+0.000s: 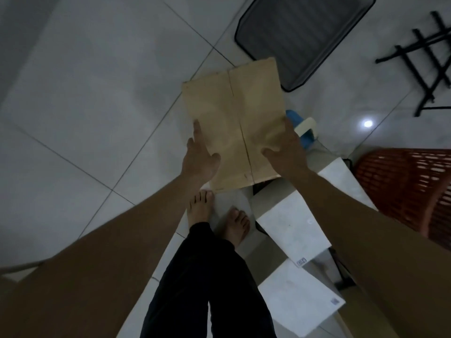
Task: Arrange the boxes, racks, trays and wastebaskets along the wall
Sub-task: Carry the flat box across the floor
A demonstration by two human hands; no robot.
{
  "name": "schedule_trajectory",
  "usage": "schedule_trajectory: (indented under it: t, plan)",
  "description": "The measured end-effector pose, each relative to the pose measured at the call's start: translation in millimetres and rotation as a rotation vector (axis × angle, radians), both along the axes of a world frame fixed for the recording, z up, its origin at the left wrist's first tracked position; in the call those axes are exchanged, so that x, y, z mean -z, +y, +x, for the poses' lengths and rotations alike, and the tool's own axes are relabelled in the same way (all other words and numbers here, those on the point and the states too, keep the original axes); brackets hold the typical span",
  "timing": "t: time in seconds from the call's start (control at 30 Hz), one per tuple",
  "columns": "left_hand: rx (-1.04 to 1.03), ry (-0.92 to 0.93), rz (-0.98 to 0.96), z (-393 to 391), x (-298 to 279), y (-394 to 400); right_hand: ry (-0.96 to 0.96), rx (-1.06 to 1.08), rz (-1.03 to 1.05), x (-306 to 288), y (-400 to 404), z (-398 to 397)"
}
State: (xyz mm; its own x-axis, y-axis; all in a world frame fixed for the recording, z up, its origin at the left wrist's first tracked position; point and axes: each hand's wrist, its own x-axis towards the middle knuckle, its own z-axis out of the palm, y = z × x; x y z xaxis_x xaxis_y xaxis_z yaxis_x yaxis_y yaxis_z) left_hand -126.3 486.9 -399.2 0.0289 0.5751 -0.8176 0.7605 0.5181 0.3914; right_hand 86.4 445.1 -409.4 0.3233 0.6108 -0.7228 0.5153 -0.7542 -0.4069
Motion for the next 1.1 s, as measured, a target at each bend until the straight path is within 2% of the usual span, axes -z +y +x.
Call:
schedule_trajectory:
  t: [0.13, 0.33, 0.73, 1.1]
  plan:
    - [-0.05, -0.026, 0.003, 2.4, 16.3, -0.4, -0.039, -0.015, -0.007, 13.9, 7.3, 2.6]
    - [-0.105, -0.013, 0.076, -9.3, 1.0, 5.5, -0.042, -0.062, 0.036, -9.1, 15.9, -6.2]
    - [-0.196, 0.129, 0.202, -98.2, -129.1, 24.4, 0.017, -0.266, 0.095, -146.9, 45.3, -97.4]
    - [-0.395, 0.191, 0.419, -203.1, -240.8, -19.0, -0.067, -0.546, 0.211, -266.3, 55.4, -205.0]
